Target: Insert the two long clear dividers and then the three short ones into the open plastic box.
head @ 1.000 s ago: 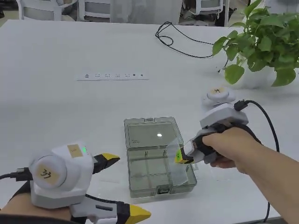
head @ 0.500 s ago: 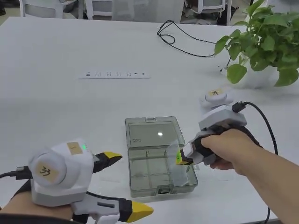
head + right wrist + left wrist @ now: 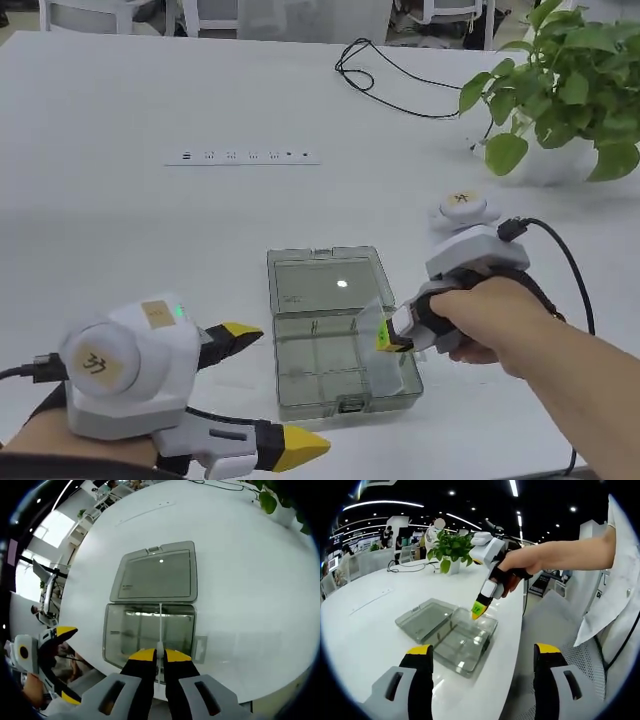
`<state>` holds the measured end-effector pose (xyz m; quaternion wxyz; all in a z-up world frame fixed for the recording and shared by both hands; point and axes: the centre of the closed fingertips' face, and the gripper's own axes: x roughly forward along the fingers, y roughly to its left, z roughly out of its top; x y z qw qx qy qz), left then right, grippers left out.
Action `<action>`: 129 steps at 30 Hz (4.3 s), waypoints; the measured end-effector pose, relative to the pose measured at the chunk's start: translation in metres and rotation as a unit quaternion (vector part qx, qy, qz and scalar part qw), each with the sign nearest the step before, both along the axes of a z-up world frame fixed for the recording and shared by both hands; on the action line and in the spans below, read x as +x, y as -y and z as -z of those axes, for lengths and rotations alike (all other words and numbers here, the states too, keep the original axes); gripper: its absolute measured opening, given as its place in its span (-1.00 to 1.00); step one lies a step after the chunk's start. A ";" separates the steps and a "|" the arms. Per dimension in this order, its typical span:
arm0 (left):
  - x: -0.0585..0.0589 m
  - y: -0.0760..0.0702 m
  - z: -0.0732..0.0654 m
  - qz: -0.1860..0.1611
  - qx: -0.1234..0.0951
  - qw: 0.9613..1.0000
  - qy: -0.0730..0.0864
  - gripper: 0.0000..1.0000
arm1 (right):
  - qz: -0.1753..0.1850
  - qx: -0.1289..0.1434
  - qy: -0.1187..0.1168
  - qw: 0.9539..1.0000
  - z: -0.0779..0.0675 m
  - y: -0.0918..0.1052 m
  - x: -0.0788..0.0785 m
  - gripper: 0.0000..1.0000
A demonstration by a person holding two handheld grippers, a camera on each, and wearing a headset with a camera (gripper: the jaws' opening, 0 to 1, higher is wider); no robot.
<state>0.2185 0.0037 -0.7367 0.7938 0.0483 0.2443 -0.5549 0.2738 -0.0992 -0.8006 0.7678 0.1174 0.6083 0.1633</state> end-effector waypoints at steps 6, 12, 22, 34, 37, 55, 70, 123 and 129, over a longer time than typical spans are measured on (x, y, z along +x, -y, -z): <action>-0.001 0.001 0.000 0.005 -0.001 1.000 -0.001 0.66 | 0.004 0.006 0.001 1.000 -0.006 -0.002 0.001 -0.87; 0.001 0.002 0.000 0.009 -0.001 1.000 -0.001 0.65 | 0.016 0.011 0.003 1.000 -0.011 -0.001 0.001 -0.87; 0.001 0.002 0.000 0.013 -0.007 1.000 -0.003 0.64 | 0.025 0.005 0.008 1.000 -0.011 -0.003 0.000 -0.87; 0.001 0.003 0.001 0.016 -0.011 1.000 -0.003 0.63 | 0.024 -0.010 0.010 1.000 -0.005 0.001 0.002 -0.87; 0.001 0.003 0.001 0.015 -0.010 1.000 -0.004 0.63 | 0.024 -0.011 0.009 1.000 -0.005 0.001 0.002 -0.87; 0.001 0.005 0.004 0.018 -0.010 1.000 -0.007 0.62 | -0.007 -0.027 0.013 1.000 -0.006 -0.003 0.001 -0.87; 0.002 0.006 0.003 0.017 -0.014 1.000 -0.009 0.60 | -0.003 -0.026 0.000 1.000 -0.006 -0.003 0.002 -0.87; 0.003 0.006 0.005 0.015 -0.016 1.000 -0.015 0.60 | -0.009 -0.033 -0.006 0.999 -0.003 -0.006 0.005 -0.87; 0.003 0.005 0.006 0.015 -0.015 1.000 -0.016 0.60 | -0.013 -0.033 -0.005 0.999 -0.003 -0.008 0.005 -0.87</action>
